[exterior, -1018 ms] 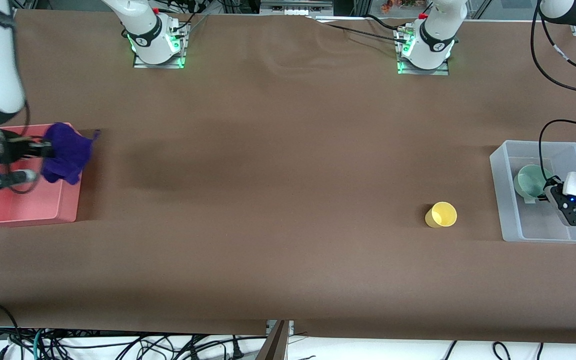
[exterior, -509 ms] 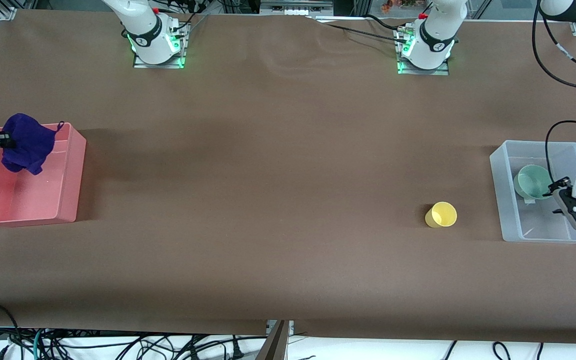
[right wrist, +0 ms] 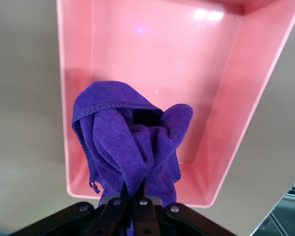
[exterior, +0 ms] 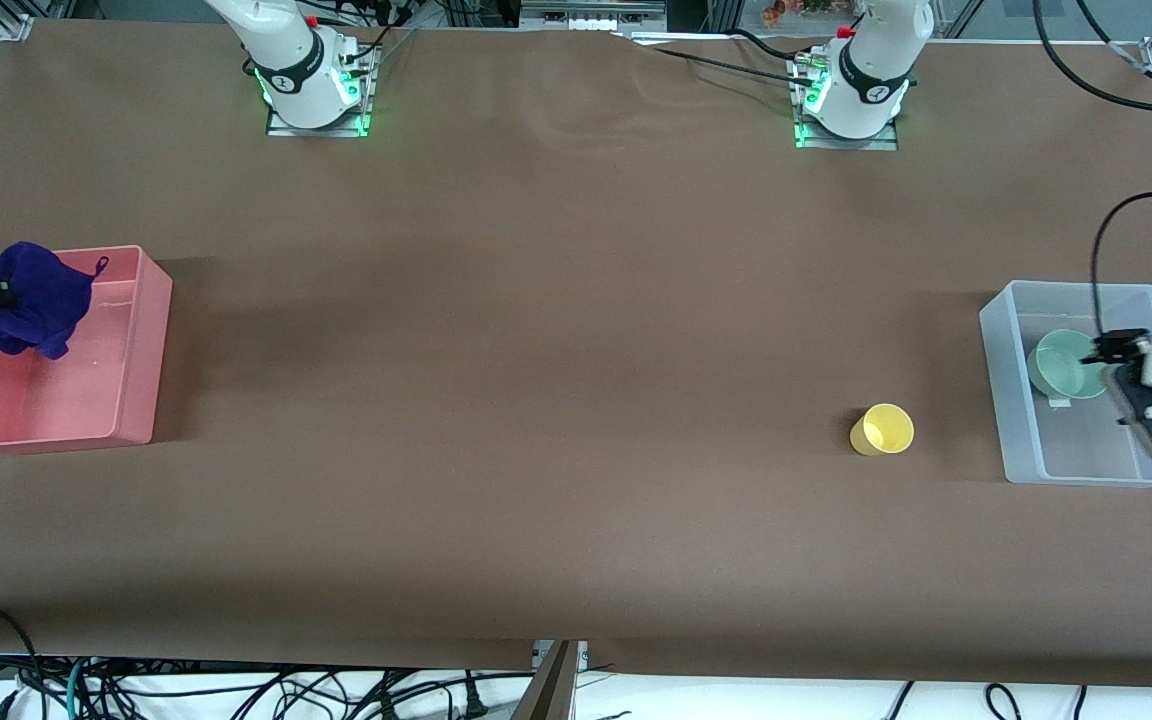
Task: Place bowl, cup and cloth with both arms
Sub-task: 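Release the cloth in the pink bin while the left gripper releases the bowl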
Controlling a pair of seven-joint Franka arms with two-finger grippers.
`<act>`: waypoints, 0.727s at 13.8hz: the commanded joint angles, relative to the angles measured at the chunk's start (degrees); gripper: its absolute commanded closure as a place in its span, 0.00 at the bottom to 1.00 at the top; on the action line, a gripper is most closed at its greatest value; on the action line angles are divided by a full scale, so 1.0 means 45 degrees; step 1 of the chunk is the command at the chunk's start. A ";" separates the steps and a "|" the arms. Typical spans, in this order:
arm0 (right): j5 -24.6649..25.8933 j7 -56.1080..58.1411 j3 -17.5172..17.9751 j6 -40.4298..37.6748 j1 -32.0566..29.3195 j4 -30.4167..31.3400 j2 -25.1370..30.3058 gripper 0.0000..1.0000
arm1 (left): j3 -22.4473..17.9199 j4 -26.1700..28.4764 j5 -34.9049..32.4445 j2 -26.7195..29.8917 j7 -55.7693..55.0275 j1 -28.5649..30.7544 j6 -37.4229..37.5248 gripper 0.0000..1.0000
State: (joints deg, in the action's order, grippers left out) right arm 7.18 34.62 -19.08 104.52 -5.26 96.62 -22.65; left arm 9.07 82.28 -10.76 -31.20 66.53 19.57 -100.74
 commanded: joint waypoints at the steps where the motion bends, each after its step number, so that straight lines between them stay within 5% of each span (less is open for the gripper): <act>1: 0.0124 0.0294 0.0001 0.0695 -0.0139 0.0459 -0.0142 1.00 | 0.0501 0.0329 0.0417 -0.0212 -0.2742 -0.0326 0.0141 0.00; 4: 0.0124 0.0412 0.0001 0.1477 -0.0295 0.0910 -0.0201 0.99 | 0.0894 0.0602 0.0418 -0.0546 -0.5111 -0.0754 -0.0034 0.00; 5: 0.0086 0.0412 0.0001 0.1557 -0.0295 0.0891 -0.0298 0.65 | 0.0894 0.0758 0.0418 -0.0565 -0.5503 -0.0988 -0.0286 0.00; 6: -0.0012 0.0393 0.0001 0.1577 -0.0276 0.0853 -0.0337 0.16 | 0.0894 0.1030 0.0418 -0.0585 -0.5913 -0.1145 -0.0714 0.00; 7: -0.0051 0.0354 0.0001 0.1558 -0.0276 0.0794 -0.0299 0.01 | 0.0894 0.1323 0.0418 -0.0624 -0.6343 -0.1166 -0.1221 0.00; 10: -0.0323 0.0236 0.0079 0.0878 -0.0217 0.0015 -0.0046 0.00 | 0.0914 0.1365 0.0476 -0.0722 -0.7669 -0.1556 -0.1986 0.00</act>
State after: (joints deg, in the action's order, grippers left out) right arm 6.92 35.24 -19.07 111.06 -6.24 98.79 -24.30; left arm 13.43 88.03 -9.90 -34.98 35.96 13.58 -107.93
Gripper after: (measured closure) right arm 0.529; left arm 0.000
